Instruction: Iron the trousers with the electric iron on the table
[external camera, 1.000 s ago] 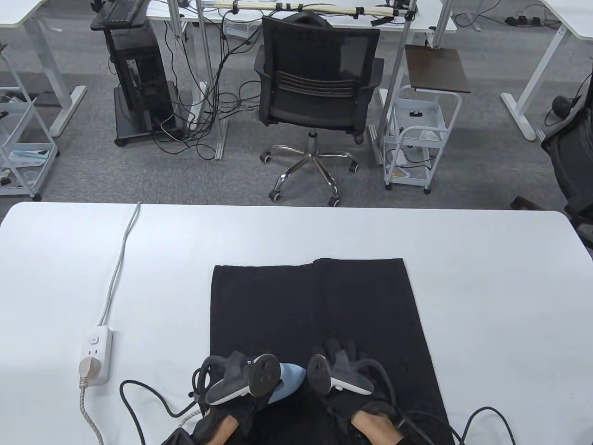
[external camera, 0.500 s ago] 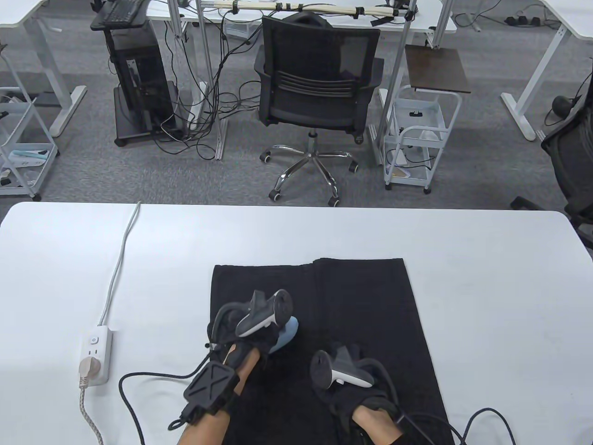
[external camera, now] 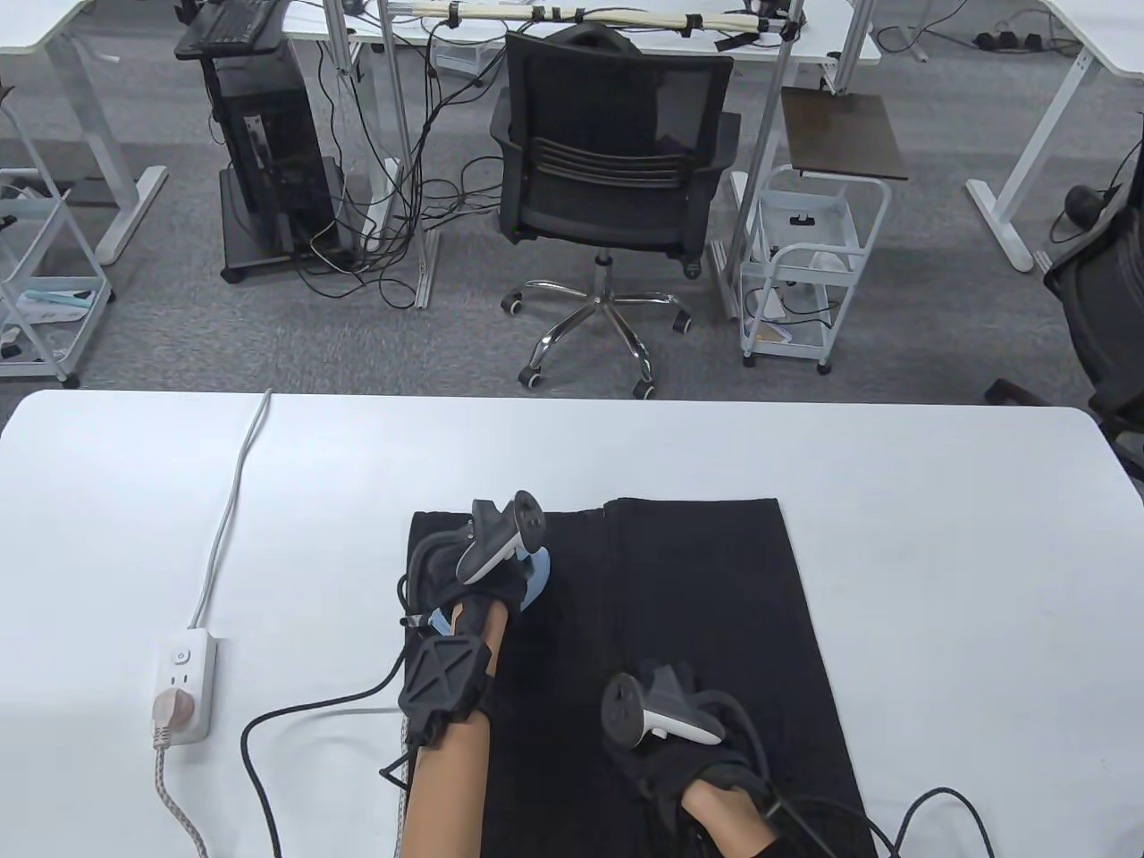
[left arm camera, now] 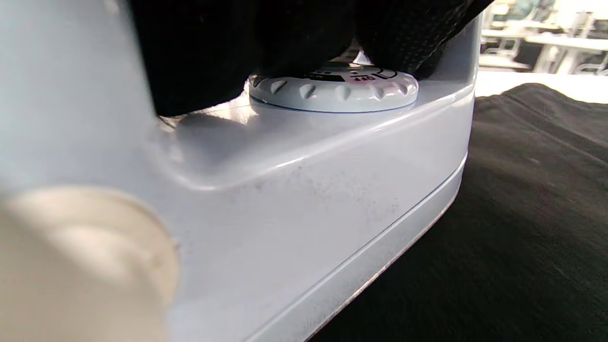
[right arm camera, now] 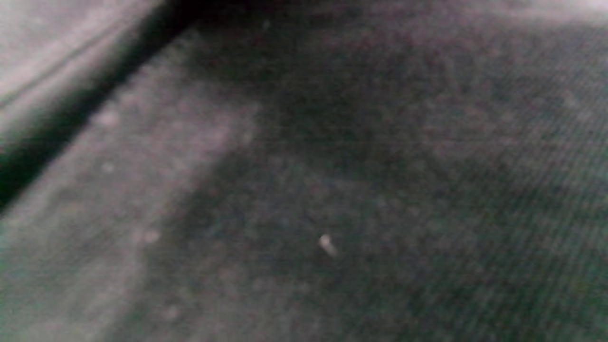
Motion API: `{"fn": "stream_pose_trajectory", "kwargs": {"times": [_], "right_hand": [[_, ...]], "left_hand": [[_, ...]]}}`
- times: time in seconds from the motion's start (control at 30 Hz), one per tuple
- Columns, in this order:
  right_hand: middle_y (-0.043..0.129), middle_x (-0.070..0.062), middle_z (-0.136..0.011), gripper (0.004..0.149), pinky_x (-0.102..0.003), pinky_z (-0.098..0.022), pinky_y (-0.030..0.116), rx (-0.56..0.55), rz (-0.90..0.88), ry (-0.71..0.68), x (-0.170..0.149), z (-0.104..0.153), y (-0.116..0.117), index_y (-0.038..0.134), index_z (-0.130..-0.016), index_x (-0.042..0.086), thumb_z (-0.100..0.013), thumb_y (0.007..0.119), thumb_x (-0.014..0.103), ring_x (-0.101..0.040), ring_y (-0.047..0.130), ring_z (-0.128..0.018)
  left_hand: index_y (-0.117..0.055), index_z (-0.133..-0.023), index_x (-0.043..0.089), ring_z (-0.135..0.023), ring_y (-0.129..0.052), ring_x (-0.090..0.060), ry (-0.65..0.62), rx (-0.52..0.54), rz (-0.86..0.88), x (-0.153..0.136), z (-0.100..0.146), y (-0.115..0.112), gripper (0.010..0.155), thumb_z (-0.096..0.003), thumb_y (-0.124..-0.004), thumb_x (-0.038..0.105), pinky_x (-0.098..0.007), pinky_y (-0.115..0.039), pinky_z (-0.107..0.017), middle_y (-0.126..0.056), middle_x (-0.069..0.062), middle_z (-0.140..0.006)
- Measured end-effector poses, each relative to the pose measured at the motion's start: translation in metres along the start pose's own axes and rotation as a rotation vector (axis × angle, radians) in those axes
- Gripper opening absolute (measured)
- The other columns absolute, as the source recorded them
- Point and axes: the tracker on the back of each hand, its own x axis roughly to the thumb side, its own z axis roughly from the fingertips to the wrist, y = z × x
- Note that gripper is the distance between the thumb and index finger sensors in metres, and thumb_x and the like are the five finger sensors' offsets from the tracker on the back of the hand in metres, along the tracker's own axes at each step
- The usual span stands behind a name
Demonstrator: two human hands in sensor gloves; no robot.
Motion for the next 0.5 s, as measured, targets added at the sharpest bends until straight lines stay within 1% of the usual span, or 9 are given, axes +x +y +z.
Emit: {"fn": "stream_pose_trajectory", "kwargs": {"times": [0.07, 0.37, 0.5], "right_hand": [[-0.006, -0.03, -0.111, 0.075, -0.078, -0.064, 0.031, 0.003, -0.003, -0.002, -0.001, 0.0, 0.0, -0.002, -0.108, 0.017, -0.058, 0.041, 0.051, -0.063, 0.007, -0.097], [-0.006, -0.029, -0.111, 0.074, -0.078, -0.065, 0.03, 0.006, -0.006, -0.012, -0.004, 0.001, -0.001, -0.002, -0.108, 0.019, -0.058, 0.041, 0.05, -0.062, 0.006, -0.097], [-0.007, -0.028, -0.111, 0.073, -0.078, -0.065, 0.03, 0.007, -0.009, -0.017, -0.005, 0.001, -0.001, -0.002, -0.108, 0.02, -0.058, 0.041, 0.05, -0.062, 0.006, -0.097]], "left_hand": [[-0.075, -0.079, 0.011, -0.033, -0.098, -0.015, -0.025, -0.002, -0.004, 0.003, 0.015, -0.004, 0.042, -0.0537, -0.079, 0.045, -0.05, -0.085, -0.049, -0.093, 0.002, -0.043], [-0.075, -0.078, 0.009, -0.032, -0.098, -0.016, -0.223, -0.003, -0.046, 0.018, 0.118, -0.03, 0.042, -0.0536, -0.08, 0.043, -0.051, -0.085, -0.048, -0.093, 0.001, -0.042], [-0.076, -0.078, 0.009, -0.031, -0.098, -0.016, -0.283, 0.001, -0.059, 0.017, 0.152, -0.039, 0.042, -0.0537, -0.08, 0.043, -0.051, -0.085, -0.047, -0.093, 0.001, -0.041]]}}
